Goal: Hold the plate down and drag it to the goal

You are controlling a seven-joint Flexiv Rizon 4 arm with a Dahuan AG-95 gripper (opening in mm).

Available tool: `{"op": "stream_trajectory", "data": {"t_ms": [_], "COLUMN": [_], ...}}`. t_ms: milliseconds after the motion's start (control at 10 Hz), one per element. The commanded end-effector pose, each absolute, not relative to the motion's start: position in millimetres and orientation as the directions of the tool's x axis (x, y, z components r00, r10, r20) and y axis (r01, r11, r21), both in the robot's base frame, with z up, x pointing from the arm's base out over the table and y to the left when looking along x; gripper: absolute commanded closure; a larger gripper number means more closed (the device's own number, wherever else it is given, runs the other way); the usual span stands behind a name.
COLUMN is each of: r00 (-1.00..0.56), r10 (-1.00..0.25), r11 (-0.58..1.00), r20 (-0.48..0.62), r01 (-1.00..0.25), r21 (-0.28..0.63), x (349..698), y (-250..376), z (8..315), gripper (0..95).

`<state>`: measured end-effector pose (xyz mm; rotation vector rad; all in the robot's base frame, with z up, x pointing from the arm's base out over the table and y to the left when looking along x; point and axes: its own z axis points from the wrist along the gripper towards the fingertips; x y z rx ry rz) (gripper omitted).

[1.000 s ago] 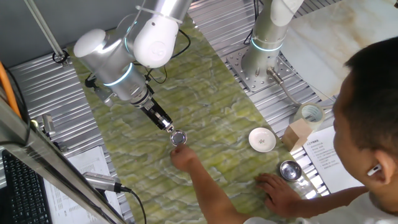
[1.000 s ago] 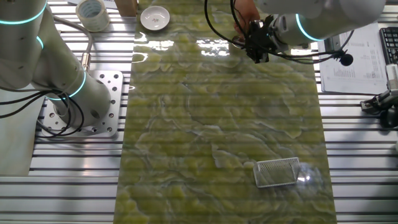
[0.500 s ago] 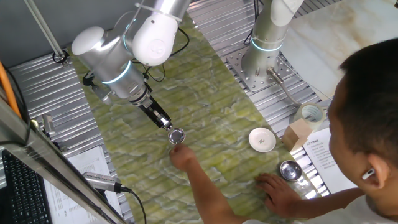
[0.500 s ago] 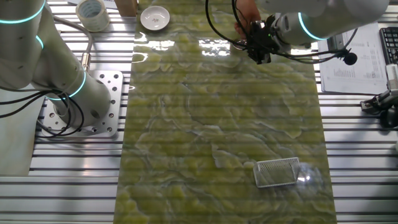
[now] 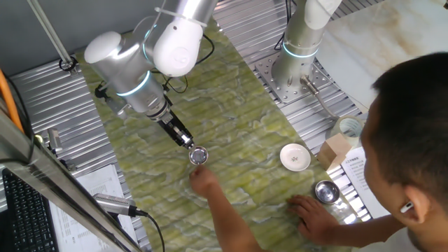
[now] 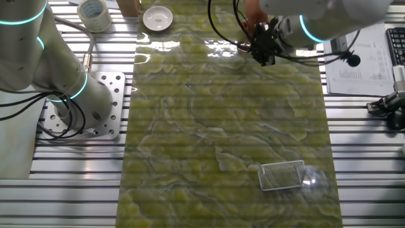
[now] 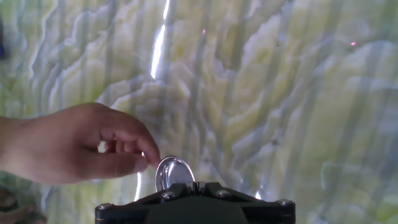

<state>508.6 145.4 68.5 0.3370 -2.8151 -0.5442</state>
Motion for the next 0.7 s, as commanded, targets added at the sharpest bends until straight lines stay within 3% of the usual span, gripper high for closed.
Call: {"op": "stream_trajectory", "data": {"t_ms": [100,700], "r00": [-0.946,-0.953], "r10": [-0.268,-0.268], "r11": [0.905,0.922], "r20": [0.185,0.139], "r01": [-0.181,-0.212], "r21": [0.384,0.323], "x": [509.4,511.8], "y": [146.4,148.5], "z": [62.1,52.1], "gripper": [95.0,95.0]}}
